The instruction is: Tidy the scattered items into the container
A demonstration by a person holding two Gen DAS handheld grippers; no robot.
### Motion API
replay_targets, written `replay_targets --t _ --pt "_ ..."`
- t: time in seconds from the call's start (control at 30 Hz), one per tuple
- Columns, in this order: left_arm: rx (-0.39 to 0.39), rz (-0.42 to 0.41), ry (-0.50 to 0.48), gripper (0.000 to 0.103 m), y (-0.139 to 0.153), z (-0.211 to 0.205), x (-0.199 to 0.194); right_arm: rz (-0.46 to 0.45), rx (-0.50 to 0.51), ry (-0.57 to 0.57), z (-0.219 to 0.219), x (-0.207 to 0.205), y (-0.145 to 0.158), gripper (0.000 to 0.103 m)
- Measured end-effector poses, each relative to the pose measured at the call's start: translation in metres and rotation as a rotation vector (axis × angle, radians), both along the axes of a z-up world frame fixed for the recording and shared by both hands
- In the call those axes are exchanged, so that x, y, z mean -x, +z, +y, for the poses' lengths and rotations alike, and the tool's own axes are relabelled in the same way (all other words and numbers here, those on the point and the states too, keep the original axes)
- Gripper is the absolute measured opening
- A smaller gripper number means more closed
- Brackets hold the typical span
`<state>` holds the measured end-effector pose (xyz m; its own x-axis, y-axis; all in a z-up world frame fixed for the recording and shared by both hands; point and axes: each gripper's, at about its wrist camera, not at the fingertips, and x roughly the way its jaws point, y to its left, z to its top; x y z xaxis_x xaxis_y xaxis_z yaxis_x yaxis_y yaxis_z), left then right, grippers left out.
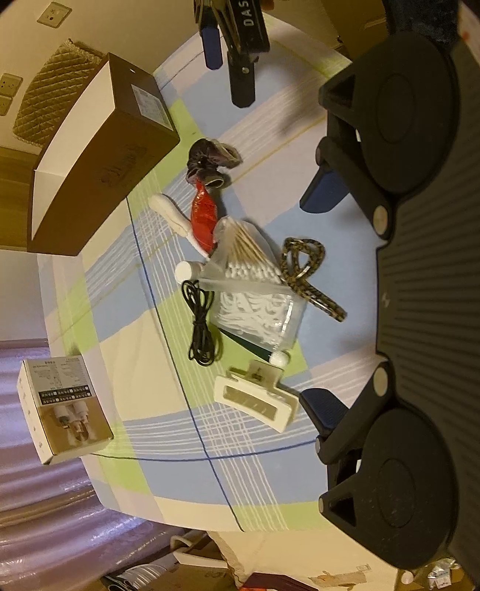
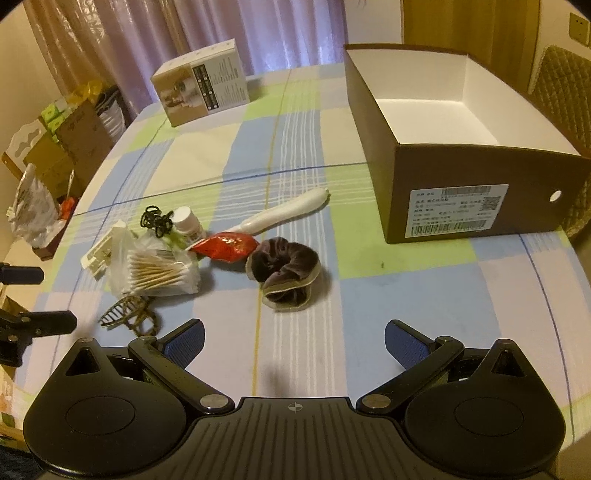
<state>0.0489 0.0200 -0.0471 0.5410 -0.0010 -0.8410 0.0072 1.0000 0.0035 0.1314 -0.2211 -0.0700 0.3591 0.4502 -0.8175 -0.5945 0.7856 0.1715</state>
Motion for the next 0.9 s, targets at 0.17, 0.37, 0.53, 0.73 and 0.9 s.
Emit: replay_targets --t 0.17,0.37,0.53,0.73,0.9 --pt "0.005 -0.034 -0.025 0.098 -0.004 -0.003 -0.016 -0.007 0.007 0.033 0.004 -0.012 -0.008 0.101" --pt "-0.004 -0.043 -0.086 0.093 -0.017 -0.010 -0.034 -0.010 0.010 0.073 0.011 -0.023 -0.017 0.101" --pt "-0.021 -0.053 -0.144 0.089 -0.027 -0.016 -0.048 0.002 0.017 0.074 0.009 -0.033 -0.021 0.101" --pt "-0.041 -0.043 -0.206 0.078 -0.040 -0.019 -0.063 0.019 0.046 0.036 -0.004 -0.044 -0.026 0.101" --pt "-0.054 -0.012 -0.248 0.053 -0.049 -0.023 -0.070 0.036 0.062 0.003 -0.019 -0.050 -0.029 0.101"
